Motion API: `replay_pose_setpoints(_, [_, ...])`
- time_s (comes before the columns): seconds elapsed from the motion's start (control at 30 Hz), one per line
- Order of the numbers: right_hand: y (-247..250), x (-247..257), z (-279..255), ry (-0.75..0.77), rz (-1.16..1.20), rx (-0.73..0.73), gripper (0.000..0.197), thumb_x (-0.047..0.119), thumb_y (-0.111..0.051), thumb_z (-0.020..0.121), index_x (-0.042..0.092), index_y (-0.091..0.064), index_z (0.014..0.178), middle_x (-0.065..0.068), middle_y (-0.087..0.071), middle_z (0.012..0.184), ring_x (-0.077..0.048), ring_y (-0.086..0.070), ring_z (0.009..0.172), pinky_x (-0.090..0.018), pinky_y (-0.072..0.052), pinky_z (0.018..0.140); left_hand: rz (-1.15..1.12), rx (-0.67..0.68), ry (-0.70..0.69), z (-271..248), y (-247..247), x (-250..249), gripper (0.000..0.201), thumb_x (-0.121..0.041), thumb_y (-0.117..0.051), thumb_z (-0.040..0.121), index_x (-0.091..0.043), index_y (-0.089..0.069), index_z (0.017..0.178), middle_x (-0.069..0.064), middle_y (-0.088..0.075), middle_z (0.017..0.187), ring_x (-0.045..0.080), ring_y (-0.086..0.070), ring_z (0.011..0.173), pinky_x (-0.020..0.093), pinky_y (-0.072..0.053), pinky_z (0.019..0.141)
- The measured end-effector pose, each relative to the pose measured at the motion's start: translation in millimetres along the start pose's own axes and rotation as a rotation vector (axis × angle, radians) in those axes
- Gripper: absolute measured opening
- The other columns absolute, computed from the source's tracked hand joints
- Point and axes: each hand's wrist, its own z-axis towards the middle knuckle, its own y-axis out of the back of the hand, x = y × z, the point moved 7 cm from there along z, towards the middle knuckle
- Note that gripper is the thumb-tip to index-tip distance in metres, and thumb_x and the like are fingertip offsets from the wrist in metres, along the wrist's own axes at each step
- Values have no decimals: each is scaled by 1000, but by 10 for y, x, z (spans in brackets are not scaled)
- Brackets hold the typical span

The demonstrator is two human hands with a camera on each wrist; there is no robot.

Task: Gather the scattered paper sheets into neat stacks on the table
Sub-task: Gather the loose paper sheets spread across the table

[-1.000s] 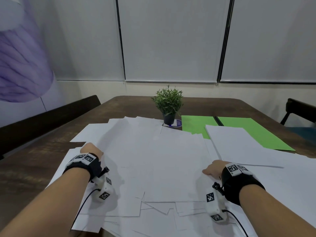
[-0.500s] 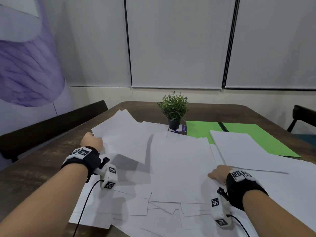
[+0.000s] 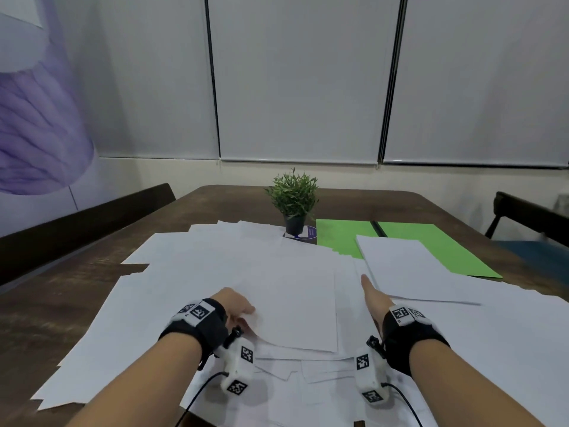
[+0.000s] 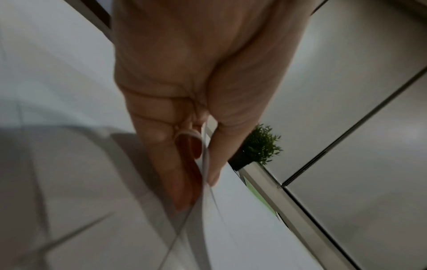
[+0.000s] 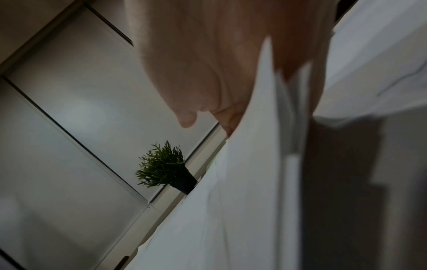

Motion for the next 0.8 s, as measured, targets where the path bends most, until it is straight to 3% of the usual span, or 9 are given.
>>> replay_pose_setpoints(0.07, [7, 15, -39, 3, -60, 17, 84, 68, -30, 92, 3, -35, 146, -15, -39, 149, -32, -41, 133, -40, -29, 113, 49, 69, 43, -94, -150, 0, 22, 5, -68, 81, 11, -58, 100, 28, -66, 100, 42, -66, 91, 52, -53, 85])
replay_pose_setpoints(0.2, [31, -15, -82, 28, -355, 19, 71, 58, -47, 91, 6, -44, 140, -13, -47, 143, -30, -48, 127, -30, -37, 100, 246, 157, 88, -243, -180, -80, 33, -22, -83, 72, 0, -61, 81, 14, -66, 66, 27, -65, 69, 27, -51, 54])
replay_pose_setpoints(0.33, [-2, 8, -72, 92, -309, 50, 53, 16, -57, 94, 5, -38, 142, -15, -45, 142, -29, -47, 129, -19, -41, 70, 531, -38, 32, -269, 90, -277, 58, -57, -72, 73, -7, -58, 99, 6, -63, 96, 21, -58, 78, 25, -44, 68])
replay_pose_setpoints(0.4, [3, 32, -104, 143, -304, 60, 52, 11, -55, 94, 5, -36, 142, -15, -50, 137, -28, -50, 126, -20, -44, 78, 586, -138, -22, -273, 154, -331, 61, -58, -59, 84, -7, -51, 118, 12, -61, 114, 26, -61, 95, 25, -42, 74])
replay_pose_setpoints(0.43, [2, 20, -93, 166, -315, 68, 50, 12, -55, 94, 4, -38, 140, -15, -54, 130, -29, -53, 122, -24, -45, 87, 572, -171, -46, -248, 152, -327, 62, -58, -56, 87, -6, -49, 119, 13, -62, 110, 27, -62, 92, 25, -42, 72])
replay_pose_setpoints(0.53, [15, -1, -99, 247, -215, 88, 39, 9, -59, 89, 4, -49, 126, -17, -64, 113, -32, -63, 106, -37, -50, 94, 413, -222, -79, -162, 116, -268, 62, -59, -54, 87, 0, -51, 106, 6, -50, 67, 20, -46, 53, 23, -37, 53])
replay_pose_setpoints(0.6, [58, -14, -131, 303, -95, 110, 31, 7, -60, 85, 9, -52, 116, -18, -66, 112, -34, -65, 102, -45, -51, 94, 315, -216, -98, -52, 72, -221, 78, -64, -55, 82, 7, -53, 113, 5, -43, 59, 18, -38, 45, 22, -32, 50])
replay_pose_setpoints(0.7, [151, 30, -268, 339, 92, 147, 30, 6, -59, 82, 15, -55, 110, -14, -69, 108, -35, -67, 100, -52, -51, 93, 59, -163, -173, 16, -4, -241, 103, -74, -59, 67, 9, -46, 127, 8, -48, 74, 24, -46, 61, 28, -41, 61])
replay_pose_setpoints(0.8, [248, 122, -383, 380, 208, 166, 29, -3, -53, 88, 19, -57, 108, -13, -71, 106, -33, -68, 97, -49, -53, 90, -89, -112, -263, -55, -60, -435, 96, -77, -53, 72, -3, -41, 134, 9, -55, 108, 30, -55, 99, 41, -49, 88])
